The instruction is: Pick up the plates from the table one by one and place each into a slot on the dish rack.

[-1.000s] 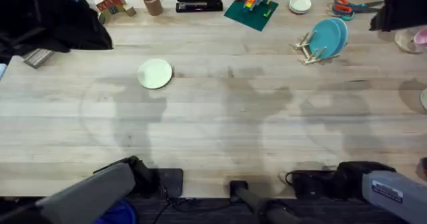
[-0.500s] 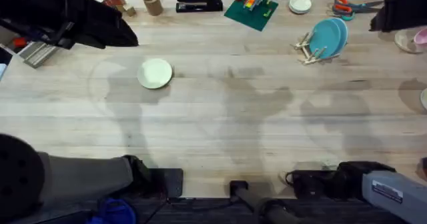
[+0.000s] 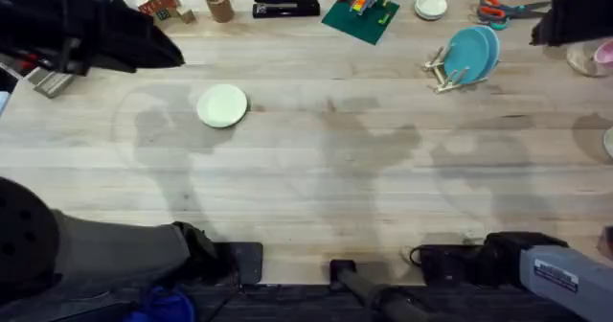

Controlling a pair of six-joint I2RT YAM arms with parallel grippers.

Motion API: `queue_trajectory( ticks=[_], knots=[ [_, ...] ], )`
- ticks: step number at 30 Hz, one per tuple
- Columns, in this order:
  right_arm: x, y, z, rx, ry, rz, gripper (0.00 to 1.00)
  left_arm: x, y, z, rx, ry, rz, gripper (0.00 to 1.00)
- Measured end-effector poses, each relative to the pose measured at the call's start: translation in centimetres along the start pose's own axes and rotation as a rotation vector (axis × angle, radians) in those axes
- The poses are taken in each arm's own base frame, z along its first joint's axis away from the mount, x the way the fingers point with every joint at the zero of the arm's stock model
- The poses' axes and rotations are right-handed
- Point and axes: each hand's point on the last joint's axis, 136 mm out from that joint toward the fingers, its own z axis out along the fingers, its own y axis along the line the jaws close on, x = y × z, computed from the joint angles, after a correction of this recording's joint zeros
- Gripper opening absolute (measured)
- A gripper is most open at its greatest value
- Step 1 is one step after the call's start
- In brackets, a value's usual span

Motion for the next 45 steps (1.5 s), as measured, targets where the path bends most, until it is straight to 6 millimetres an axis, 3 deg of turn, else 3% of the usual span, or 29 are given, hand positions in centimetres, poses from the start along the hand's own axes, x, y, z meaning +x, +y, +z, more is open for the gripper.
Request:
queue_trajectory(
  ticks=[5,18,29,45],
  knots=[
    [0.0,0.0,0.0,0.000,0.000,0.000,0.995,-0.2,0.9,-0.8,-0.005,-0.033,-0.026,0.041],
    [0.0,0.0,0.0,0.000,0.000,0.000,0.995,-0.4,0.9,-0.7,0.008,-0.033,-0.027,0.040],
    [0.0,0.0,0.0,0.000,0.000,0.000,0.993,-0.9,3.3,1.0,0.050,0.034,-0.109,0.038],
    [0.0,0.0,0.0,0.000,0.000,0.000,0.994,-0.9,3.4,1.1,0.052,0.038,-0.113,0.040]
  ],
)
